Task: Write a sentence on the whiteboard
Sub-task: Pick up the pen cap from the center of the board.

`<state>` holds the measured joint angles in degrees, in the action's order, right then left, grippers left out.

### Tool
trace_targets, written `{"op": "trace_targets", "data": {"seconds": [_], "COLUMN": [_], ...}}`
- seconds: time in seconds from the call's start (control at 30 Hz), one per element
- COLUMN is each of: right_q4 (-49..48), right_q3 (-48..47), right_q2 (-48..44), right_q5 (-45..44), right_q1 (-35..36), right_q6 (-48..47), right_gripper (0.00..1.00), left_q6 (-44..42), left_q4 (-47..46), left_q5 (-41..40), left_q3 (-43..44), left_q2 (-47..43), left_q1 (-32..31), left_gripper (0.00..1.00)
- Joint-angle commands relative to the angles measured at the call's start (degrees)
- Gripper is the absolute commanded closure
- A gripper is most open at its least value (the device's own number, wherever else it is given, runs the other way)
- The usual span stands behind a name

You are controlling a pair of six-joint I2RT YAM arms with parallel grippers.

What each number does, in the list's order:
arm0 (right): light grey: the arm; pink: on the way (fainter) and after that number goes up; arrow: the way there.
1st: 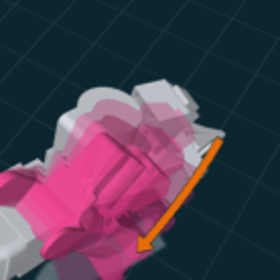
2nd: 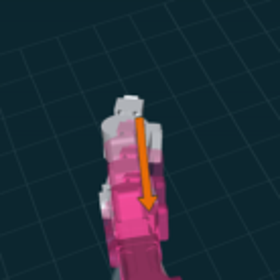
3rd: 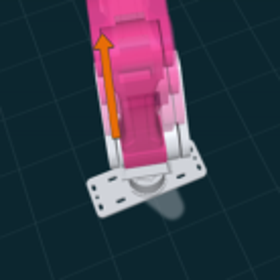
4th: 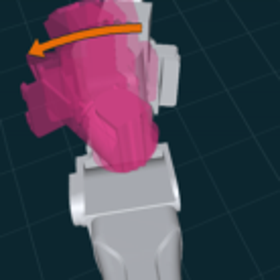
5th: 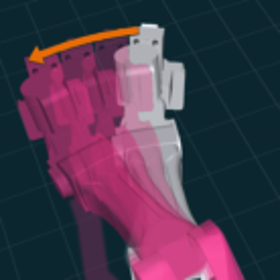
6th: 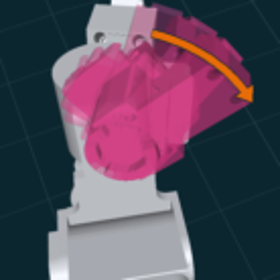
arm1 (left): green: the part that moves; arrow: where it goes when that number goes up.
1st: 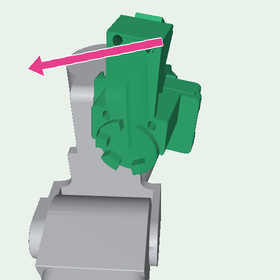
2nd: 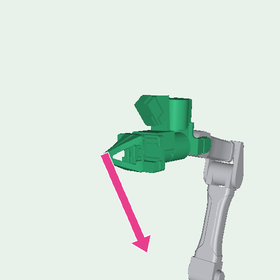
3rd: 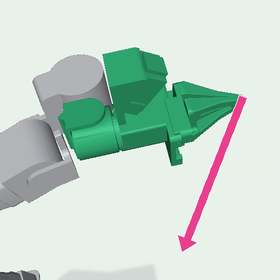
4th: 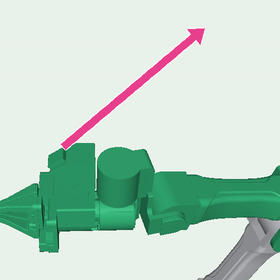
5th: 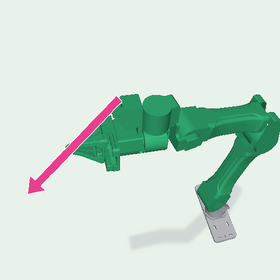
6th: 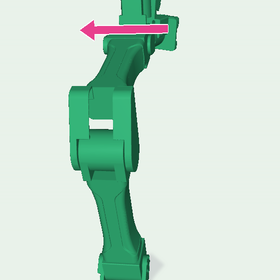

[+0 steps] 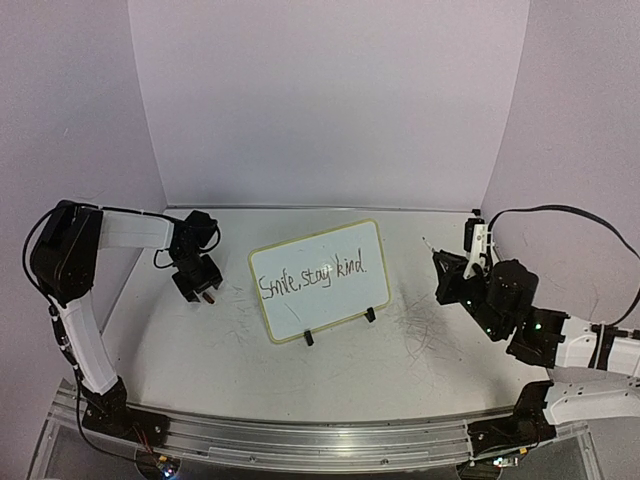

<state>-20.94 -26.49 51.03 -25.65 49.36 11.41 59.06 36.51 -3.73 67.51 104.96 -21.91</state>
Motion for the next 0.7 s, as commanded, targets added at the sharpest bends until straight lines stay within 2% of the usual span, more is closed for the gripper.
{"op": "trace_targets", "data": {"seconds": [0.0,0.23,0.4,0.67], "right_q4": [-0.59,-0.42,-0.25,0.4], "right_q3": [0.21,0.14,-0.34,-3.83], "right_q2": [-1.3,-1.29,-0.54,3.07], "right_q5": [-2.12,-1.93,-1.35,1.68], "right_q1": [-0.19,-0.21,-0.18,-0.23], "right_q6": [0.55,1.21,1.7,1.8], "right_gripper": [1.0,1.0,1.0,1.0], "left_q6": [0.2,-1.68,-2.16,-2.17], "left_q4": [1.82,1.87,1.66,-1.74], "left_q5": [-2.6,-3.85,-3.66,-3.95], "left_q3": [3.24,4.94,4.57,-0.59], "left_q2": [3.44,7.38,7.12,-0.51], "left_q1": [0.26,0.53,0.63,0.64], "left_gripper": [0.48,0.56,0.73,0.88]}}
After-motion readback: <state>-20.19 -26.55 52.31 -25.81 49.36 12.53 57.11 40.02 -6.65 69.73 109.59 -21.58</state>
